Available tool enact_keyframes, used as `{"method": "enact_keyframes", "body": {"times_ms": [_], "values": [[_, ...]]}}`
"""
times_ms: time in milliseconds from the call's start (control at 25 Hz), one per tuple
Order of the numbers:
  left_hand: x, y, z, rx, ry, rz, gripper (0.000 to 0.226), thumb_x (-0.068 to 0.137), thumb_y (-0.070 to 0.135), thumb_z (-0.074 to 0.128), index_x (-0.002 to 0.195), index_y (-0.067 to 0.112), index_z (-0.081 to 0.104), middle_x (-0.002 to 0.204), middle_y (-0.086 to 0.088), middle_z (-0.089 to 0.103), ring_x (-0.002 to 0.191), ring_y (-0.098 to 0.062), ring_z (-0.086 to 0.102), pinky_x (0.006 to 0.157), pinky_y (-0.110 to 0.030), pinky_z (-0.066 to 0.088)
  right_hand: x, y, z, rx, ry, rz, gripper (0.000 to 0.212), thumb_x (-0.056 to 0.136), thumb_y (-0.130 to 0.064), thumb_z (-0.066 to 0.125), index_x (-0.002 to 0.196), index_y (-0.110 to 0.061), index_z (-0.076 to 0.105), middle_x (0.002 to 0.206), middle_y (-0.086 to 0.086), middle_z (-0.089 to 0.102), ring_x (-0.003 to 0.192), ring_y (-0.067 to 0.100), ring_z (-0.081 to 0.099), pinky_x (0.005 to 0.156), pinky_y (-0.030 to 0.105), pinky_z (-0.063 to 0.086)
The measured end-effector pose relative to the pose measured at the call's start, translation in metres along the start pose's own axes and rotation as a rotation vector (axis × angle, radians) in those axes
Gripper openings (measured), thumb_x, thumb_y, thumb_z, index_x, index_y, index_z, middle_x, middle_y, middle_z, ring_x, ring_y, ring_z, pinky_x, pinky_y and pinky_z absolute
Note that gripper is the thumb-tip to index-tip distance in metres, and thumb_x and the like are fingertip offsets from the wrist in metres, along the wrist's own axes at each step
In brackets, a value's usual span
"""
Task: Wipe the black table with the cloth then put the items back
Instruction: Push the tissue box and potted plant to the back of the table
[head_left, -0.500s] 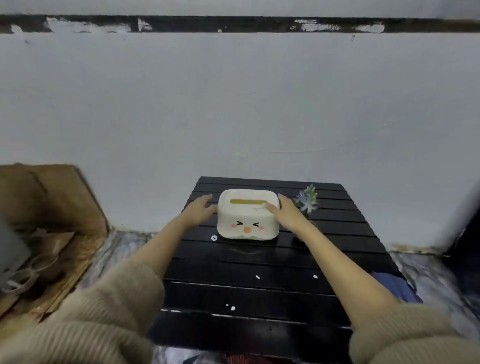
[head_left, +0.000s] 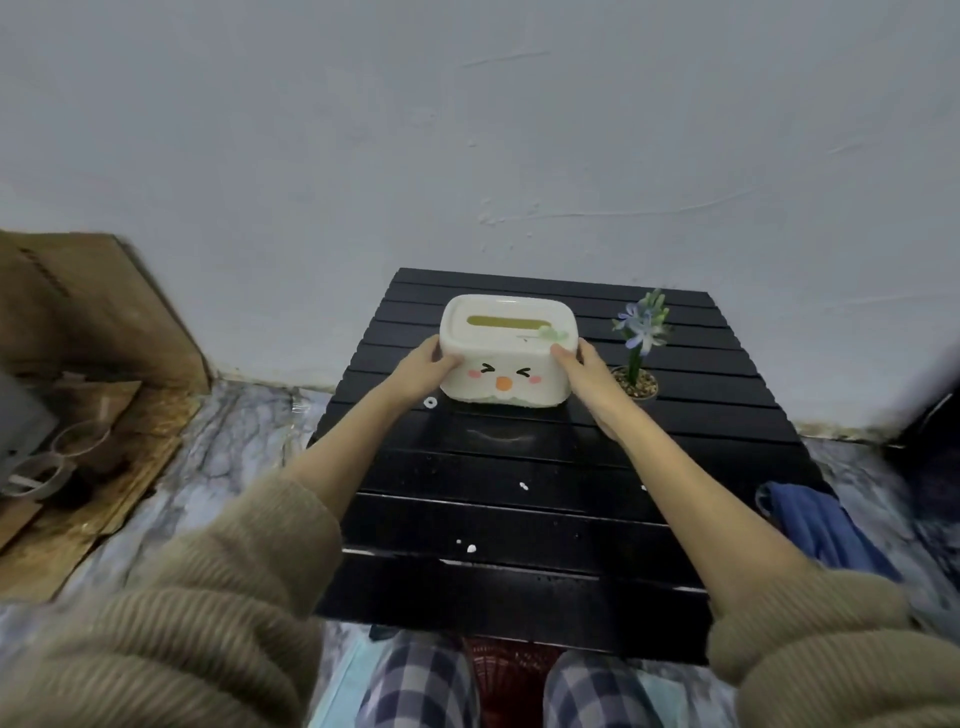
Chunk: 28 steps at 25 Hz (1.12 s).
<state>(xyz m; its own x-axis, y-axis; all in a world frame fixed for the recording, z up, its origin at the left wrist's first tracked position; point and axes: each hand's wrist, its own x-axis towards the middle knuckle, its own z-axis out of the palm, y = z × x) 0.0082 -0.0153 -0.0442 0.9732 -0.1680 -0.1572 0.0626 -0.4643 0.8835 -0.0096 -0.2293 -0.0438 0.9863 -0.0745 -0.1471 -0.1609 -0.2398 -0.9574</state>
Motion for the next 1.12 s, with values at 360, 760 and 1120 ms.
{"method": "enact_keyframes", "body": {"times_ms": [360, 760, 1120], "values": [[0.079, 0.029, -0.022, -0.070, 0.109, 0.107, 0.044, 0.088, 0.019, 0.047, 0.131, 0.011, 0.044, 0.134, -0.006, 0.053, 0.120, -0.020, 0.049, 0.095, -0.029, 0.038, 0.081, -0.038, 0.002, 0.056, 0.114, -0.086, 0.041, 0.095, -0.032, 0.039, 0.130, -0.012, 0.043, 0.119, 0.003, 0.050, 0.105, 0.016, 0.048, 0.093, 0.034, 0.041], [0.178, -0.002, -0.009, -0.122, 0.066, 0.121, 0.045, 0.086, 0.016, 0.046, 0.131, 0.015, 0.044, 0.132, -0.003, 0.053, 0.120, -0.019, 0.048, 0.098, -0.032, 0.040, 0.172, -0.001, 0.008, 0.088, 0.171, -0.100, 0.037, 0.093, -0.031, 0.039, 0.126, -0.015, 0.046, 0.121, 0.004, 0.053, 0.102, 0.016, 0.050, 0.086, 0.030, 0.043], [0.091, -0.005, -0.022, 0.267, 0.098, 0.109, 0.060, 0.091, 0.018, 0.044, 0.144, 0.012, 0.018, 0.155, -0.008, 0.023, 0.142, -0.022, 0.023, 0.116, -0.035, 0.019, 0.078, -0.006, 0.002, -0.219, 0.098, -0.184, 0.054, 0.094, -0.022, 0.048, 0.141, -0.007, 0.026, 0.149, 0.014, 0.030, 0.135, 0.023, 0.030, 0.094, 0.016, 0.028]]}}
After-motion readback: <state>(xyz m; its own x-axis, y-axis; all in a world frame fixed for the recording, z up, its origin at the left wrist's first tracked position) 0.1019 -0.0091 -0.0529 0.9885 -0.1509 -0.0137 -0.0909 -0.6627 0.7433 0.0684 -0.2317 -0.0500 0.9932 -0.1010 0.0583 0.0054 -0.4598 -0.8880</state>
